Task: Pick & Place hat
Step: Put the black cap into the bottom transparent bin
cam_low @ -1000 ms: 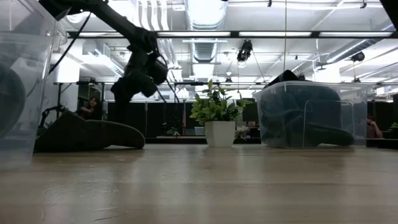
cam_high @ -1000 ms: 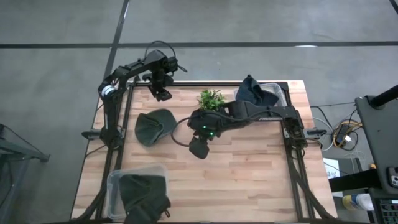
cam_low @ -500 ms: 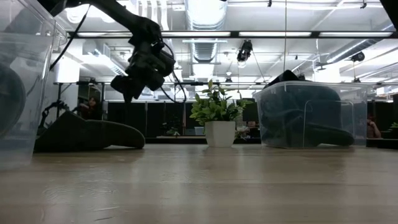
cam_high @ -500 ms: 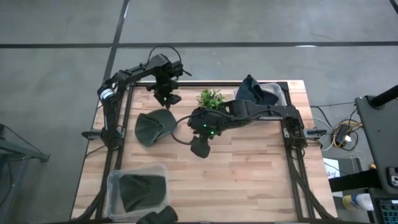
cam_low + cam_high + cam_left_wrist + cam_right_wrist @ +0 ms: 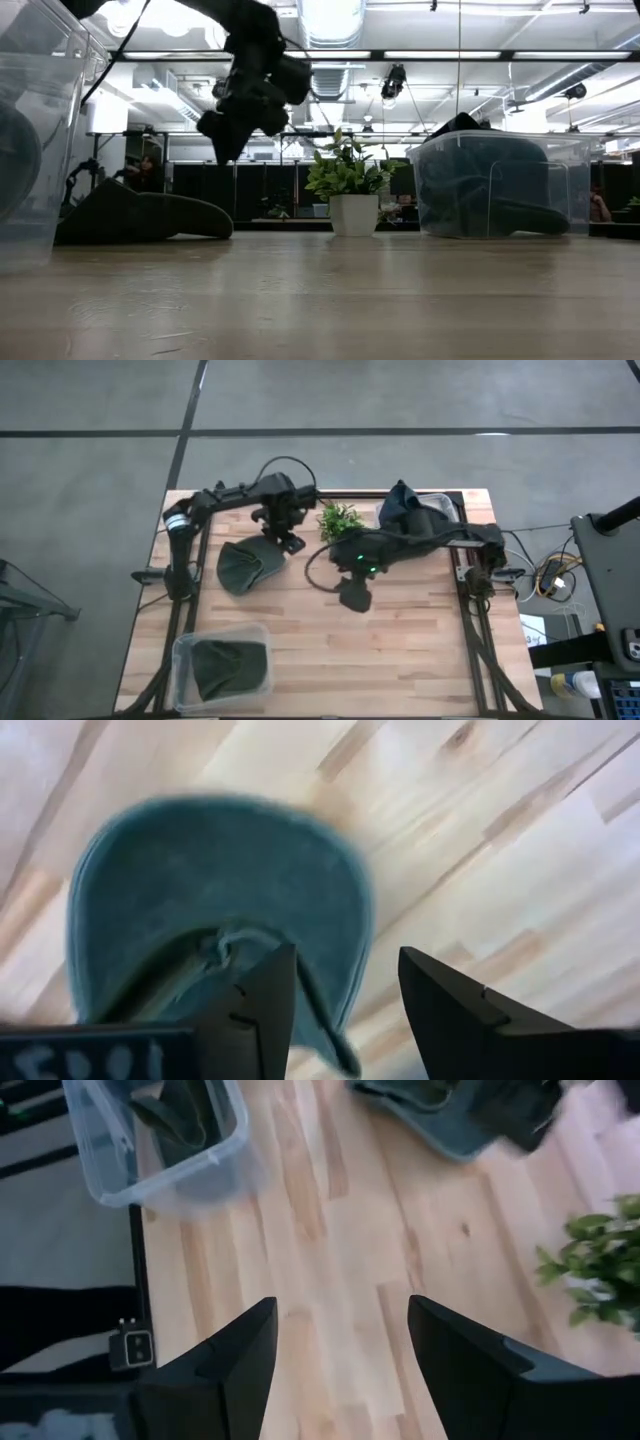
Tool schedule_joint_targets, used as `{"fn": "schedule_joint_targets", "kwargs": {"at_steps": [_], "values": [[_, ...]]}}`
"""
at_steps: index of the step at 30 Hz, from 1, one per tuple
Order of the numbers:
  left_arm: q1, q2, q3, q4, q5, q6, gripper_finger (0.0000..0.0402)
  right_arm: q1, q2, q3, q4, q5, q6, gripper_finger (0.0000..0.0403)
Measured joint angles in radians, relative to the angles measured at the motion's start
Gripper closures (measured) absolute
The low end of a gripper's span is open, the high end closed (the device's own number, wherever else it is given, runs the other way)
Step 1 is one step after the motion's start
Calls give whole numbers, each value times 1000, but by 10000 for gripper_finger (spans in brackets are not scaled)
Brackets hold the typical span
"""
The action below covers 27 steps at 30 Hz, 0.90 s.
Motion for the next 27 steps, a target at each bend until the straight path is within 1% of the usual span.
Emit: {"fn": "schedule_joint_targets", "kwargs": {"at_steps": [2, 6, 10, 15, 19, 22, 27], "values": [[-38, 0, 0, 24, -26, -17, 232, -1, -24, 0, -5, 12, -5, 184], [-93, 9, -10, 48, -38, -75, 232, -1, -65, -2, -5, 29, -6, 184], [-132, 13, -56, 79, -86, -136, 232, -1, -96, -4, -6, 52, -5, 184], [-170, 13, -116, 77, -135, -164, 232, -1, -111, -7, -16, 55, -8, 184], [-198, 13, -167, 84, -147, -176, 232, -1, -115, -7, -21, 55, -17, 184], [-214, 13, -193, 109, -129, -191, 232, -1, -115, -7, -21, 55, -28, 184], [-236, 11, -188, 99, -157, -180, 232, -1, -110, -8, -21, 55, -32, 184]]}}
